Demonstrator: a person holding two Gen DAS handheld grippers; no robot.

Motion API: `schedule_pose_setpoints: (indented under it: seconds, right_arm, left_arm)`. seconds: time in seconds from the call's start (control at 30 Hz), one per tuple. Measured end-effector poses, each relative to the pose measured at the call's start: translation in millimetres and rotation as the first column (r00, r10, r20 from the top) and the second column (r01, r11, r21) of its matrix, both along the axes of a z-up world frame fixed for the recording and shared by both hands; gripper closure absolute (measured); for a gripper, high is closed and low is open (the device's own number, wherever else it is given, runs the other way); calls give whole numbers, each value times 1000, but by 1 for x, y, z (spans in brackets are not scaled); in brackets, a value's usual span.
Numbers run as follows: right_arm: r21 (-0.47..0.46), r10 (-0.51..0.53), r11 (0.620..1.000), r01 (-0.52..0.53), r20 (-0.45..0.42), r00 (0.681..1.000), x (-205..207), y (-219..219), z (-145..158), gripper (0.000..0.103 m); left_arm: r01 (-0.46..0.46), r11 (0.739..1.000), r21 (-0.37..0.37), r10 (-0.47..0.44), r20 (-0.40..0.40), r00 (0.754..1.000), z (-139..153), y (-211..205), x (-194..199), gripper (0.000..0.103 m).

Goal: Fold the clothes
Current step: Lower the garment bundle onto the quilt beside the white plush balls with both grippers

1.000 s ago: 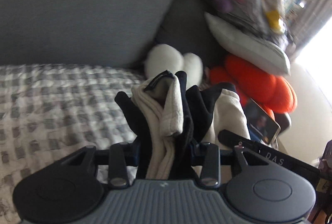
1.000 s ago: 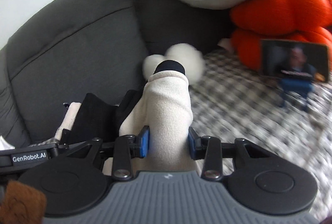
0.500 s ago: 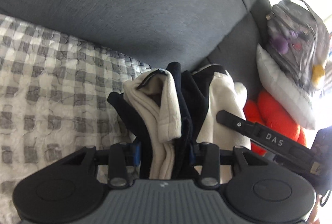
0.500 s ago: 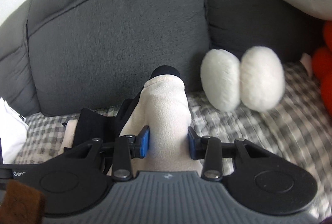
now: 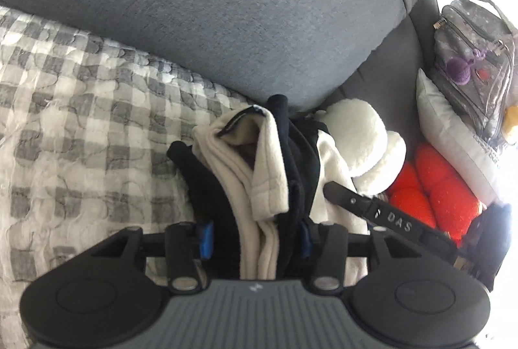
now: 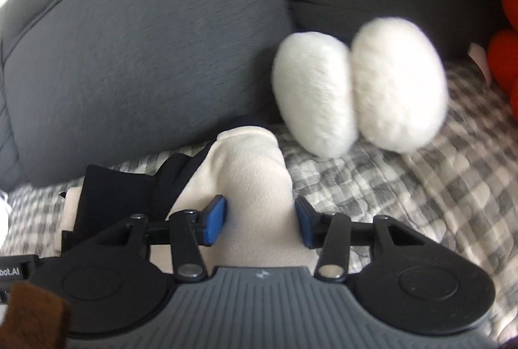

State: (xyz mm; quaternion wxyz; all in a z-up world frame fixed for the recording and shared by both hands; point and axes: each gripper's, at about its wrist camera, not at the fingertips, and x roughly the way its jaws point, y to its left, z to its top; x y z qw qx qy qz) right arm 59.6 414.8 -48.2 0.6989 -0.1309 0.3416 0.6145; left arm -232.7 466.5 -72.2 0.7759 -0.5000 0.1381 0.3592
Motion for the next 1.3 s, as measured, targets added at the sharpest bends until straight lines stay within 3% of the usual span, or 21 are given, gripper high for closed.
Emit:
schedule_pose_setpoints:
  seconds: [0.2,0.47,0.67,0.8,0.93,1.1,1.17,1.3]
  right_arm:
    - [64,-47,997,46,13,999,-4,-18,8,48]
    - [79,-97,992,99,-32,995,-7,-53,2,48]
    - [54,-153,987,153,-8,988,-7,-56,-5,48]
    - [37,-202,978,203,-25,979,-6,-56,-12,44]
    - [48,-227,973,226,14,974,-16,-57,-9,44]
    - [144,-252,960,239,75,965,-35,-70,21,44]
    - [188,-220,961,202,77,973,-43,-75,33,55]
    - [180,-156,973,145,46,987,-55,-74,38,58]
  left_arm:
    - [2,1000,-8,-1,11,1000,4,7,0,53]
    - [6,1000,-6,-6,11,1000,17,1,-7,53]
    - [-31,997,76,32,-18,999,20,16,-6,42]
    - [-21,1000,18,21,-2,1000,7,35,-11,42]
    - [-6,995,96,14,-82,997,20,33,-7,51]
    - [-58,976,211,90,-146,985,52,16,-14,54]
    - [-28,954,300,78,-154,985,69,2,-12,54]
    - [155,884,441,-62,-218,974,83,-26,15,54]
